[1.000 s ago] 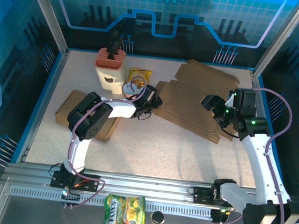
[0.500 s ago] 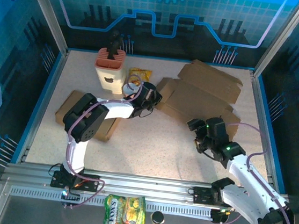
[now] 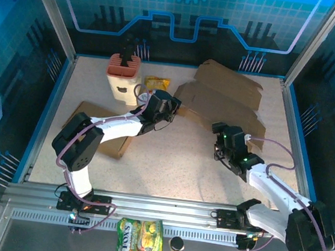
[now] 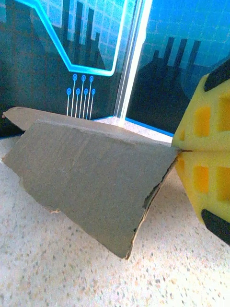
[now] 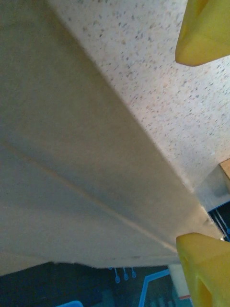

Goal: Fold the paper box

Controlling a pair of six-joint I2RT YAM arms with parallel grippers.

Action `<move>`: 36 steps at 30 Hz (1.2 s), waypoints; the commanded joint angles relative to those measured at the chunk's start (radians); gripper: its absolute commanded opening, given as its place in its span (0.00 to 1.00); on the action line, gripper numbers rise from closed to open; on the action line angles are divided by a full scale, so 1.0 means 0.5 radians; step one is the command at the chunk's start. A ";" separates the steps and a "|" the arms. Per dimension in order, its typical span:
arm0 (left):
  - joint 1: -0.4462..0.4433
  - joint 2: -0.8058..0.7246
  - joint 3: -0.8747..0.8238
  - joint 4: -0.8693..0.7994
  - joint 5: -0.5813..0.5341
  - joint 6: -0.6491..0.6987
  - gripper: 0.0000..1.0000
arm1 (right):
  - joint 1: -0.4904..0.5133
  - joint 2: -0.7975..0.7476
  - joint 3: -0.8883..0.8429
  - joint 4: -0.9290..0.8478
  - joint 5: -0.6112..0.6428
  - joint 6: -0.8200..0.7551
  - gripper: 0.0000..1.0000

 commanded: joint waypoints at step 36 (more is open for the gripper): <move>-0.064 -0.778 -0.252 -0.536 0.104 0.598 0.56 | -0.558 0.000 1.039 -0.824 -0.485 -0.441 0.00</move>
